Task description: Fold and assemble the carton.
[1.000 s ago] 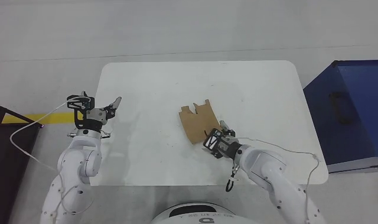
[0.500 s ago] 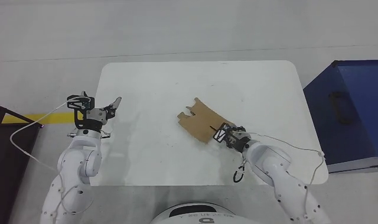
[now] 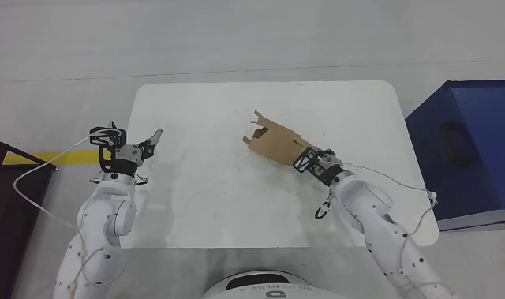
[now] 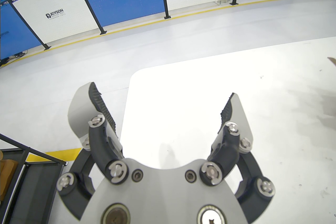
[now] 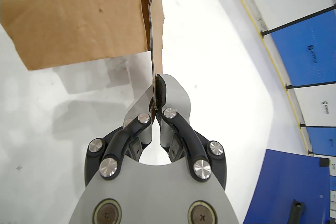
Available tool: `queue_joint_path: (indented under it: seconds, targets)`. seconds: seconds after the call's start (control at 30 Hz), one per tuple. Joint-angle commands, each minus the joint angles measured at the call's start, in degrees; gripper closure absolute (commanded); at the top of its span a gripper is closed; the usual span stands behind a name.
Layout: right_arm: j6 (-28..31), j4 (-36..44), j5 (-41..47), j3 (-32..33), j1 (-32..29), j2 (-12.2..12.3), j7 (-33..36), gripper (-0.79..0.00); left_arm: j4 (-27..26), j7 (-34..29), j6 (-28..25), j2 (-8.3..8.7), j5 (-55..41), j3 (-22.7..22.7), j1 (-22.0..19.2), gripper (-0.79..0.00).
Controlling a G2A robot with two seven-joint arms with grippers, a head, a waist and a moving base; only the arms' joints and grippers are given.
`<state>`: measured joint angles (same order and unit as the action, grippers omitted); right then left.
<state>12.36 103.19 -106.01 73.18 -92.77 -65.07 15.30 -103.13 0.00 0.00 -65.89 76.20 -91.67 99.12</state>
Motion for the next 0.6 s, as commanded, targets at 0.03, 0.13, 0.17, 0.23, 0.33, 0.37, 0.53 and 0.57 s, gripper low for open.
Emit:
queue_joint_path:
  seconds: [0.03, 0.13, 0.17, 0.23, 0.33, 0.37, 0.53, 0.57]
  targets:
    - [-5.78, 1.63, -1.15, 2.69, -1.18, 0.23, -10.93, 0.0, 0.0, 0.0, 0.0, 0.0, 0.0, 0.0, 0.0, -0.785]
    - [-9.54, 3.12, -2.77, 5.6, -2.3, 0.54, -18.63, 0.0, 0.0, 0.0, 0.0, 0.0, 0.0, 0.0, 0.0, -0.785]
    - [-10.61, 3.69, -2.87, 6.55, -2.55, 0.61, -20.96, 0.0, 0.0, 0.0, 0.0, 0.0, 0.0, 0.0, 0.0, -0.785]
    - [-13.0, 4.83, -4.12, 8.35, -3.07, 0.78, -25.52, 0.0, 0.0, 0.0, 0.0, 0.0, 0.0, 0.0, 0.0, -0.785]
    - [-14.91, 5.7, -5.44, 10.06, -3.78, 0.93, -29.23, 0.0, 0.0, 0.0, 0.0, 0.0, 0.0, 0.0, 0.0, -0.785]
    - [-14.91, 5.7, -5.44, 10.06, -3.78, 0.93, -29.23, 0.0, 0.0, 0.0, 0.0, 0.0, 0.0, 0.0, 0.0, -0.785]
    - [-14.91, 5.7, -5.44, 10.06, -3.78, 0.93, -29.23, 0.0, 0.0, 0.0, 0.0, 0.0, 0.0, 0.0, 0.0, -0.785]
    - [-14.91, 5.7, -5.44, 10.06, -3.78, 0.93, -29.23, 0.0, 0.0, 0.0, 0.0, 0.0, 0.0, 0.0, 0.0, -0.785]
